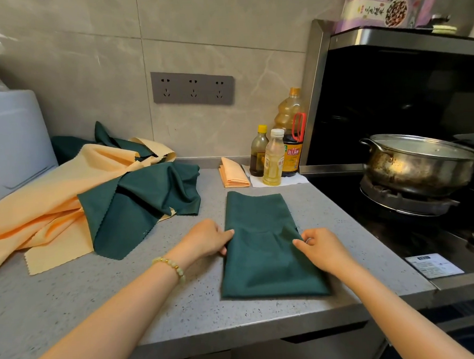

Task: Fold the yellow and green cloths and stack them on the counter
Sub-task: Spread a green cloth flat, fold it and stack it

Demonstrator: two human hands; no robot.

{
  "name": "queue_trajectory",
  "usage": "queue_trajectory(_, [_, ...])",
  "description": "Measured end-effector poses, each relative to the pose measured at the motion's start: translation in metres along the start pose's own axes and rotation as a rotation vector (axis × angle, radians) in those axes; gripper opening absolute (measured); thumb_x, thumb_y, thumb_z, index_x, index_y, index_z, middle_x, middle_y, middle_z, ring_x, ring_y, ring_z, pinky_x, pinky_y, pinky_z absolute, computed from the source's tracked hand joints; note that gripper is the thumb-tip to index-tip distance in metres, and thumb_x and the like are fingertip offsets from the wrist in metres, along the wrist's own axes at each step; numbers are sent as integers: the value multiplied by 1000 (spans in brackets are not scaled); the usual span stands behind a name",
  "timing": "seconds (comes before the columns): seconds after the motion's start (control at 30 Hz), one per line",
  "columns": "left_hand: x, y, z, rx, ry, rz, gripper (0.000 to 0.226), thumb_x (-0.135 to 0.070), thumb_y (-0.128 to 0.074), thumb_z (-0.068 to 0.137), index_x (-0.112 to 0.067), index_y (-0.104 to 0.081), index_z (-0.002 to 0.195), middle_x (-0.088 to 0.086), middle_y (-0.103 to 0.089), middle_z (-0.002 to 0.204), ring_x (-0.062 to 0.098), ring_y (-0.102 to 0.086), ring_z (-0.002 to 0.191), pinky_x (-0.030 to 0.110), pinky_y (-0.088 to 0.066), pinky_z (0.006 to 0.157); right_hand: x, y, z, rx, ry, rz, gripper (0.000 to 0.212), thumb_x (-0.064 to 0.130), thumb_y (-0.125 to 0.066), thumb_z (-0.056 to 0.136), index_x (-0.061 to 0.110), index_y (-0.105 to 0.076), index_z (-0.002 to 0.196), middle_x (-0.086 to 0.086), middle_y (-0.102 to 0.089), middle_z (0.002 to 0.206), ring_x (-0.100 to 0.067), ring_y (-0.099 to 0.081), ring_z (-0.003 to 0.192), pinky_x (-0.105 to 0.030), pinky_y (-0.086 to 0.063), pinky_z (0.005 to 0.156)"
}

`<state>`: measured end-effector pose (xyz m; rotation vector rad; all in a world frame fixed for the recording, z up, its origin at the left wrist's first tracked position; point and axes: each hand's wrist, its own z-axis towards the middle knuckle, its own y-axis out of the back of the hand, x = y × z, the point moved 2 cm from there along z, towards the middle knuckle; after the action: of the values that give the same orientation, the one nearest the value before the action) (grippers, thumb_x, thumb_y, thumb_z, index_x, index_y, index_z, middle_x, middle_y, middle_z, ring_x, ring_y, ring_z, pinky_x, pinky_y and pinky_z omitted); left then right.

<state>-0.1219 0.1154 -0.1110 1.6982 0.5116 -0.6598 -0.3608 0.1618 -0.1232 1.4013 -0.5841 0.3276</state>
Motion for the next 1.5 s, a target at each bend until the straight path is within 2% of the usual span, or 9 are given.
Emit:
queue_trajectory(0.1, [9, -4, 7, -39, 12, -40, 31, -32, -61, 91, -8, -74, 77, 0, -70, 70, 15, -64, 76, 30, -51, 83, 0, 1, 2, 6, 3, 29, 43, 30, -56, 93, 16, -36, 57, 2, -34, 49, -14, -33, 49, -28, -28, 51])
queue_trajectory(0.43, [6, -7, 8, -76, 32, 75, 20, -26, -54, 89, -13, -56, 74, 12, -70, 91, 28, -66, 92, 37, -53, 83, 4, -3, 11, 13, -62, -100, 47, 26, -49, 95, 18, -28, 53, -1, -31, 51, -17, -31, 50, -29, -24, 50])
queue_trajectory(0.67, [-25, -27, -20, -344, -320, 512, 45, -35, -49, 96, -20, -36, 136, 4, -45, 126, 23, -47, 115, 33, -41, 89, 7, -3, 12, 50, -90, -125, 45, 22, -48, 95, 18, -26, 55, 0, -29, 52, -15, -29, 46, -26, -24, 46])
queue_trajectory(0.77, [-28, -47, -24, -217, -527, 587, 46, -40, -37, 99, -24, -39, 142, 1, -45, 137, 20, -38, 126, 31, -30, 105, 6, -5, 13, 37, -96, -118, 45, 22, -49, 94, 18, -26, 56, 0, -28, 53, -16, -28, 48, -27, -22, 48])
queue_trajectory(0.9, [-15, -62, -23, -26, -404, 604, 58, -48, -25, 101, -25, -17, 153, 0, -14, 160, 25, -11, 146, 34, -7, 120, 7, -4, 9, 10, -82, -110, 40, 25, -49, 95, 17, -32, 59, 0, -33, 55, -15, -31, 50, -28, -25, 49])
queue_trajectory(1.03, [-11, -67, -24, 19, -369, 593, 60, -52, -20, 100, -29, -3, 153, -2, 2, 161, 25, 5, 148, 34, 4, 119, 26, -1, -14, -260, 174, -386, 20, 30, -48, 95, 17, -48, 111, 2, -55, 102, -17, -55, 91, -27, -43, 73])
queue_trajectory(1.13, [-12, -70, -27, 9, -331, 605, 61, -51, -18, 100, -28, 0, 153, -1, 6, 161, 27, 9, 147, 36, 5, 119, 42, -12, -23, -221, 410, -400, 43, 22, -38, 100, 17, -37, 142, -1, -36, 148, -18, -29, 138, -30, -18, 114])
queue_trajectory(1.33, [-8, -76, -35, -22, -244, 638, 63, -50, -14, 101, -23, 10, 152, 3, 14, 159, 31, 15, 146, 39, 7, 119, 40, -42, -25, 168, 416, -264, 48, 19, -27, 103, 23, -19, 150, 8, -16, 157, -7, -8, 145, -24, -1, 117])
queue_trajectory(1.5, [-4, -75, -35, -32, -267, 598, 69, -56, -15, 98, -22, 10, 152, 3, 17, 159, 31, 20, 144, 39, 10, 119, 21, -46, -26, 182, 350, -352, 53, 41, -20, 103, 27, -5, 151, 10, 2, 158, -5, 5, 145, -23, 6, 116])
